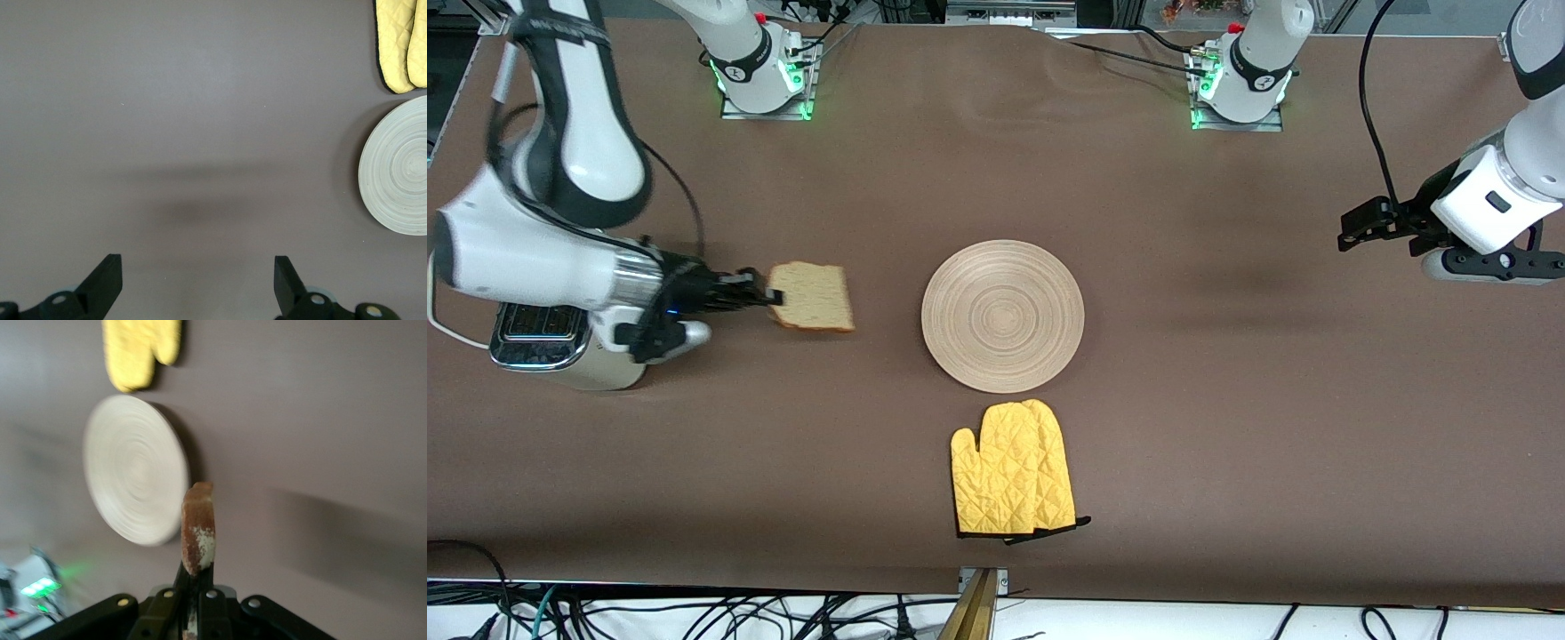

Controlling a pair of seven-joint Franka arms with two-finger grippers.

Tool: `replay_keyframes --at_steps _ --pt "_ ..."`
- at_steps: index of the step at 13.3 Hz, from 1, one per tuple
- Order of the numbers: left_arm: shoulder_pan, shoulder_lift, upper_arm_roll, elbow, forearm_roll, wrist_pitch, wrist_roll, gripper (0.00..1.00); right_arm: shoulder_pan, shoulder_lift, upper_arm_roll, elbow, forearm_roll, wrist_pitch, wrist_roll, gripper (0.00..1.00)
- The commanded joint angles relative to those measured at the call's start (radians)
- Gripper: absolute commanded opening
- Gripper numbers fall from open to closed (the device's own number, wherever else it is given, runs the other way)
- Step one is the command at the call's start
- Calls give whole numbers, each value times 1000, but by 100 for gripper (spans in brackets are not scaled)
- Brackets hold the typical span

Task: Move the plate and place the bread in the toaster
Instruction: 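Lift the bread and carry it above the toaster with the right gripper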

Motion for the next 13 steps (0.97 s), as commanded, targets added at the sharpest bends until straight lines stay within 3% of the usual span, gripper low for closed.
replay_keyframes --at_steps 1,5,10,13 --pt "-7 9 3 27 9 -26 -8 100 3 4 -107 134 -138 -176 -22 0" --pt "-7 9 3 27 9 -29 -8 100 3 4 -278 185 -245 -234 -146 0" --pt "-7 9 3 26 9 -35 -7 100 2 9 -327 264 -466 -234 -261 0" --pt "-6 9 3 27 9 -35 -5 100 -24 15 -341 266 -505 -225 -299 0"
